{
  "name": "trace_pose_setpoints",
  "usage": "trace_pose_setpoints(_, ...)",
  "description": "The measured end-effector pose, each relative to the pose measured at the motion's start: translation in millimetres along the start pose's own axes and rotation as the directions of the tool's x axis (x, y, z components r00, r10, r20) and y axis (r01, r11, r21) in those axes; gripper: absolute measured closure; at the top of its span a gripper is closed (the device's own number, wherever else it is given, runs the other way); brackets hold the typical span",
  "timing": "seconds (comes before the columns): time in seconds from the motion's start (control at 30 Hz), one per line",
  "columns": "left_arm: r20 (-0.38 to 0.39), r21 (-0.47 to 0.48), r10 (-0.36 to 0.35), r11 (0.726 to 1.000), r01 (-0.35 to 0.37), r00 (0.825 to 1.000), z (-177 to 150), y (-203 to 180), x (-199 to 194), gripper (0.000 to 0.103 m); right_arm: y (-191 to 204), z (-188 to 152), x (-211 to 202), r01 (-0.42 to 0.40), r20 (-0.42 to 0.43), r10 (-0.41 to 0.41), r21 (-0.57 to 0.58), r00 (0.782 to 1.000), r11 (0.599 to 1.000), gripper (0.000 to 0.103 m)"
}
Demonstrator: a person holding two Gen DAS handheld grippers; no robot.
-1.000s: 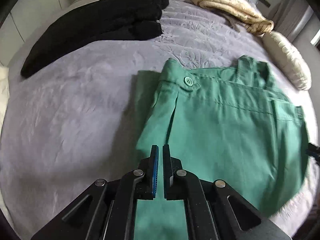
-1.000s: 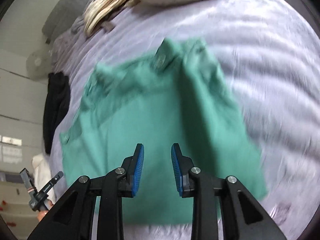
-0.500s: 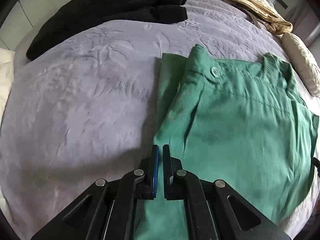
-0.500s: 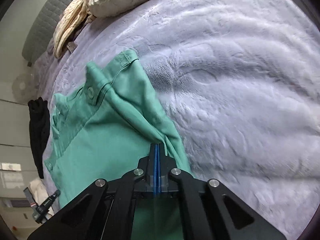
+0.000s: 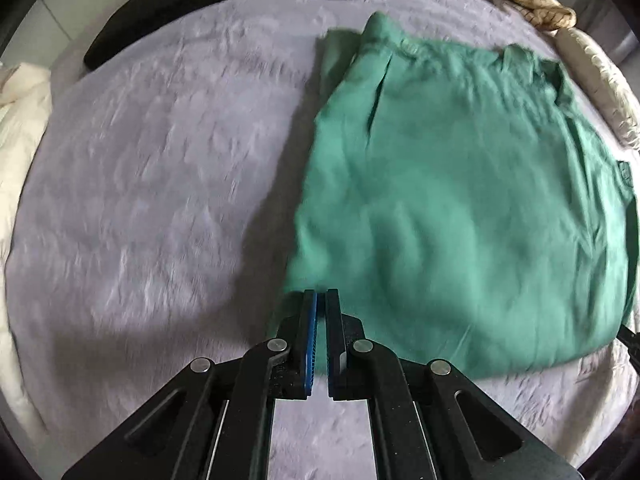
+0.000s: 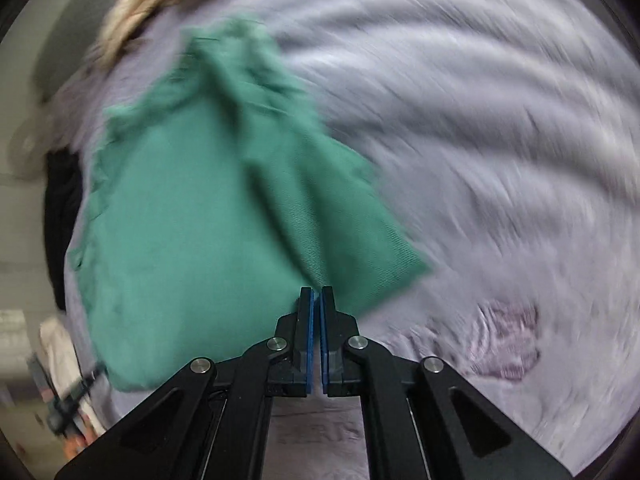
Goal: Fold large clothes
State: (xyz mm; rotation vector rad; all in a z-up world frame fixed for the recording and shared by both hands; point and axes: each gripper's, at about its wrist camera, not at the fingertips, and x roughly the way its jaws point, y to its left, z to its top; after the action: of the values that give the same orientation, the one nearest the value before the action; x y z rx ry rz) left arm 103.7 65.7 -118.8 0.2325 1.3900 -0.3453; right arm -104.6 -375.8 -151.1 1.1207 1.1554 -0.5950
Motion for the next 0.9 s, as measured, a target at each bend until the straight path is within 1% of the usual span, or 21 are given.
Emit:
trace_pose_setpoints(0.07,-0.014,-0.015,0.000,1.000,0.000,1.000,-8,3,0,0.098,-18,-4,2,-0.048,-0.017,0.050,0.099,0.999,0.994,0.100)
trace_pose_setpoints(0.1,-0.016,-0.017,-0.001,1.000,0.000,1.000,-13,4,-1,0.098,-22,-6,-1,-0.054,-0.018,0.057,0.120,0.998,0.991,0.100)
trace_pose_setpoints(0.17,-0.018,-0.012,0.005,1.000,-0.006,1.000,-26,8,-6,0.098,-22,-12,-8,-0.038,-0.023,0.041,0.106,0.999,0.994,0.100)
trace_pose_setpoints(0.23,-0.019,-0.004,0.018,1.000,-0.018,1.000,-33,8,-9,0.098,-19,-17,-14,-0.035,-0.030,0.038,0.076,0.999,0.996,0.099)
trace_pose_setpoints(0.3,-0.023,-0.007,0.016,1.000,-0.016,1.000,-43,7,-11,0.098,-14,-25,-20,-0.037,-0.037,0.039,0.049,0.999,0.998,0.098)
trace_pose_setpoints(0.33,-0.029,-0.011,0.008,1.000,-0.008,1.000,-47,8,-12,0.098,-11,-30,-22,-0.036,-0.042,0.038,0.037,0.998,0.999,0.093)
trace_pose_setpoints(0.37,-0.031,-0.012,0.003,1.000,-0.003,1.000,-57,6,-13,0.098,-8,-35,-23,-0.034,-0.049,0.035,0.023,0.998,0.999,0.080)
trace_pose_setpoints(0.4,-0.033,-0.012,-0.001,1.000,0.001,0.999,-61,6,-14,0.098,-6,-39,-24,-0.032,-0.051,0.033,0.015,0.998,0.999,0.069)
trace_pose_setpoints(0.43,-0.032,-0.012,0.001,1.000,-0.001,0.999,-68,4,-13,0.098,0,-42,-23,-0.027,-0.053,0.028,0.005,0.998,1.000,0.044)
trace_pose_setpoints(0.47,-0.025,-0.012,0.012,1.000,-0.013,1.000,-73,3,-14,0.098,4,-44,-23,-0.028,-0.050,0.028,-0.005,0.998,1.000,0.035)
trace_pose_setpoints(0.5,-0.022,-0.011,0.019,1.000,-0.019,1.000,-79,4,-14,0.085,6,-47,-24,-0.034,-0.047,0.033,-0.016,0.998,0.999,0.035)
trace_pose_setpoints(0.53,-0.024,-0.011,0.021,1.000,-0.022,0.999,-83,3,-14,0.062,13,-50,-24,-0.041,-0.051,0.039,-0.034,0.998,0.999,0.035)
trace_pose_setpoints(0.57,-0.024,-0.016,0.024,1.000,-0.025,0.999,-85,2,-14,0.003,18,-51,-23,-0.043,-0.056,0.041,-0.047,0.998,0.998,0.035)
trace_pose_setpoints(0.63,0.020,-0.016,0.041,0.999,-0.041,0.999,-91,0,-21,0.001,29,-56,-24,-0.048,-0.062,0.043,-0.085,0.997,0.995,0.035)
trace_pose_setpoints(0.7,0.021,0.016,0.041,0.999,-0.042,0.999,-97,-4,-24,0.001,40,-58,-23,-0.050,-0.069,0.042,-0.119,0.997,0.992,0.034)
trace_pose_setpoints(0.77,0.029,0.031,0.053,0.998,-0.054,0.998,-98,-7,-26,0.001,52,-60,-21,-0.057,-0.074,0.047,-0.148,0.996,0.987,0.029)
trace_pose_setpoints(0.9,0.038,0.029,0.084,0.996,-0.085,0.996,-96,-9,-31,0.001,75,-65,-18,-0.069,-0.085,0.054,-0.191,0.995,0.979,0.024)
